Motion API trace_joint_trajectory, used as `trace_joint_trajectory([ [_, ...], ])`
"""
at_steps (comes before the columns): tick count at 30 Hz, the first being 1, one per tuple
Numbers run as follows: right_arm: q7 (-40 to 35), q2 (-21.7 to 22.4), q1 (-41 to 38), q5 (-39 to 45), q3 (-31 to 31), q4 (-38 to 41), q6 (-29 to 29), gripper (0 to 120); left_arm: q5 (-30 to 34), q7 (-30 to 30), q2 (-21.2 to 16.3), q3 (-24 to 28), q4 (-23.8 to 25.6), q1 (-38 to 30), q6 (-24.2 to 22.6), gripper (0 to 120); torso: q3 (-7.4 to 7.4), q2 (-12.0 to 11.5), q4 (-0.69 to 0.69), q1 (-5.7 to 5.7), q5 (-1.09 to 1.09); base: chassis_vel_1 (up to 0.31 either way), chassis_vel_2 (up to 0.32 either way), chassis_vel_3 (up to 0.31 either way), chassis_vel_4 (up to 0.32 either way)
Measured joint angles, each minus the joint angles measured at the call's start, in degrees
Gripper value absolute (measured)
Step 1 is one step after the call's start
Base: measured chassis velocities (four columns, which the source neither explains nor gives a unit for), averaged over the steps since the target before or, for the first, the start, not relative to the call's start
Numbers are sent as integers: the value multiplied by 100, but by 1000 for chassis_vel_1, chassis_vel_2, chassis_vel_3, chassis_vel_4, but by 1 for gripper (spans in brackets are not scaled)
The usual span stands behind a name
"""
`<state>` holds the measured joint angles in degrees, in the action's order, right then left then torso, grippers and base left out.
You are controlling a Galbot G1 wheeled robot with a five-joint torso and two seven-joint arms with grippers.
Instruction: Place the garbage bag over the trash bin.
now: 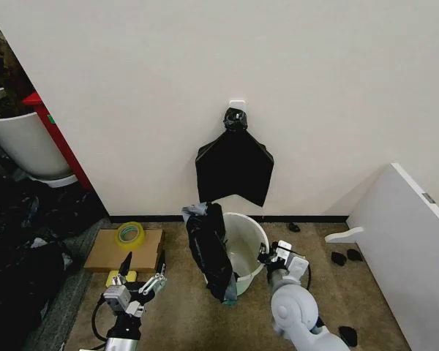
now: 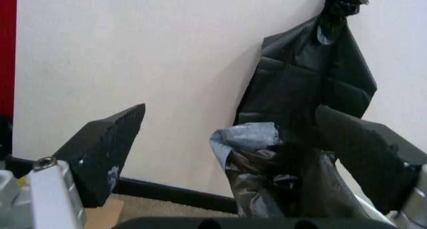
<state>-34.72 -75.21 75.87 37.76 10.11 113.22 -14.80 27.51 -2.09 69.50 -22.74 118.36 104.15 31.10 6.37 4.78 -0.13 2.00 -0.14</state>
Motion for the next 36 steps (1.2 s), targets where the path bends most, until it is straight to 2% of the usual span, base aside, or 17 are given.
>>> trace_joint_trajectory([
  [2,48,32,28,-108,15,43,109,45,0,-4,-3,0,7,1,-8,100,0,0,0,0,0,0,0,0,0],
  [4,493,231,183,-297,86,310,392,57,-4,-24,-27,2,28,14,-37,100,0,0,0,0,0,0,0,0,0],
  [5,864,382,271,-244,116,485,430,61,-20,-37,-42,4,34,26,-55,100,0,0,0,0,1,0,0,0,0],
  [6,864,382,271,-244,116,485,430,61,-20,-37,-42,4,34,26,-55,100,0,0,0,0,1,0,0,0,0],
  [8,1688,667,391,-62,139,768,377,70,-41,-95,-72,8,48,36,-132,100,0,0,-1,0,-1,0,0,0,0],
  [9,1688,667,391,-62,139,768,377,70,-41,-95,-72,8,48,36,-132,100,0,0,-1,0,-1,0,0,0,0],
  [10,2179,907,422,55,98,944,229,75,-43,-190,-89,10,73,36,-239,100,0,0,0,0,0,0,0,0,0],
  [13,2846,1443,335,284,-73,1115,-228,90,-44,-335,-153,32,146,32,-448,100,0,0,0,0,0,0,0,0,0],
  [14,2846,1443,335,284,-73,1115,-228,90,-44,-335,-153,32,146,32,-448,100,0,0,0,0,0,0,0,0,0],
  [18,3043,1690,-148,623,-378,977,-827,100,-142,-364,-236,65,174,2,-572,100,0,0,1,0,0,0,0,0,0],
  [23,2993,1571,-612,780,-685,663,-1065,98,-260,-365,-280,86,173,-51,-643,100,1,0,1,0,1,0,0,0,0],
  [27,2866,1405,-1088,797,-1035,313,-1212,80,-353,-383,-329,130,155,-169,-798,100,1,0,1,0,-1,0,0,0,0],
  [29,2832,1384,-1148,808,-1075,251,-1222,77,-368,-388,-344,135,155,-190,-833,100,1,0,1,0,-1,0,0,0,0],
  [31,2770,1358,-1251,824,-1129,112,-1227,66,-348,-397,-445,154,205,-221,-1034,100,1,0,1,0,-1,0,0,0,0],
  [33,2770,1358,-1251,824,-1129,112,-1227,66,-348,-397,-445,154,205,-221,-1034,100,1,0,1,0,-1,0,0,0,0],
  [35,2749,1370,-1266,830,-1134,80,-1228,52,-233,-397,-541,183,328,-295,-1398,100,1,0,0,0,0,0,0,0,0],
  [36,2749,1370,-1266,830,-1134,80,-1228,52,-233,-397,-541,183,328,-295,-1398,100,1,0,0,0,0,0,0,0,0],
])
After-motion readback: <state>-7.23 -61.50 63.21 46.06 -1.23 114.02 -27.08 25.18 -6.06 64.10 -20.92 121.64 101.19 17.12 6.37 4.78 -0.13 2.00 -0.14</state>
